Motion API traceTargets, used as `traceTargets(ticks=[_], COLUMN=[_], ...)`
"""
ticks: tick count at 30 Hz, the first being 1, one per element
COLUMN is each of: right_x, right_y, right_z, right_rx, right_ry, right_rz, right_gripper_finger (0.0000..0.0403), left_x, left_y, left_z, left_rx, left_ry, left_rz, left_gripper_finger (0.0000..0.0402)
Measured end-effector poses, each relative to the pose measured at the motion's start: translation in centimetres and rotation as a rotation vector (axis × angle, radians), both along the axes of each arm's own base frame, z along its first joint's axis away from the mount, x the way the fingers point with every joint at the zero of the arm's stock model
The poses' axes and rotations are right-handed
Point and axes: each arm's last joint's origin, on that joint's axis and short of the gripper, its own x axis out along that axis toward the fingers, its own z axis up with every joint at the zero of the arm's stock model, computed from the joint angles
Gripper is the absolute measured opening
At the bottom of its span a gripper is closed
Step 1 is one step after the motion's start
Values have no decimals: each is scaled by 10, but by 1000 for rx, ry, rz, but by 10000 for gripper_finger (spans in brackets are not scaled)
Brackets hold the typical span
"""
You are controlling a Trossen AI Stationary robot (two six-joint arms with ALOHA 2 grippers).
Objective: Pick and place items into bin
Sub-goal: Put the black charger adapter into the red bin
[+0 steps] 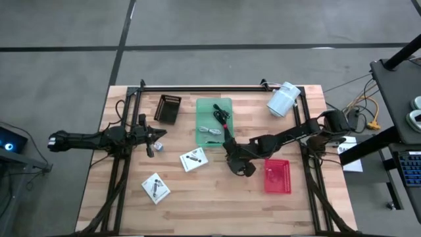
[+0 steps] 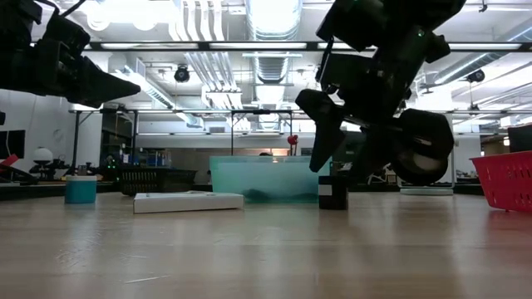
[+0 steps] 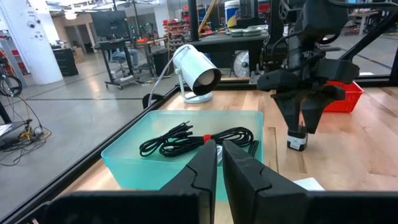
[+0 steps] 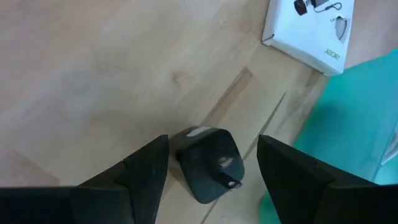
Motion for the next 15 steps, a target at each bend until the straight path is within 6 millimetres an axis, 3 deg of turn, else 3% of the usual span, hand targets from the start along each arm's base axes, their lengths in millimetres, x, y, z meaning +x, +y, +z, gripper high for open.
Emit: traceTargets(ticks=[15], right_x=[-3], right_y=[-8], right_z=[-2], right_rx=[30], right_ry=[54], right_rz=[32], right_gripper_finger=[230], left_x=[0], left_y=[0], left_z=[0], left_rx=[0], left_ry=[4], left_rz=[2], left_gripper_finger=[10])
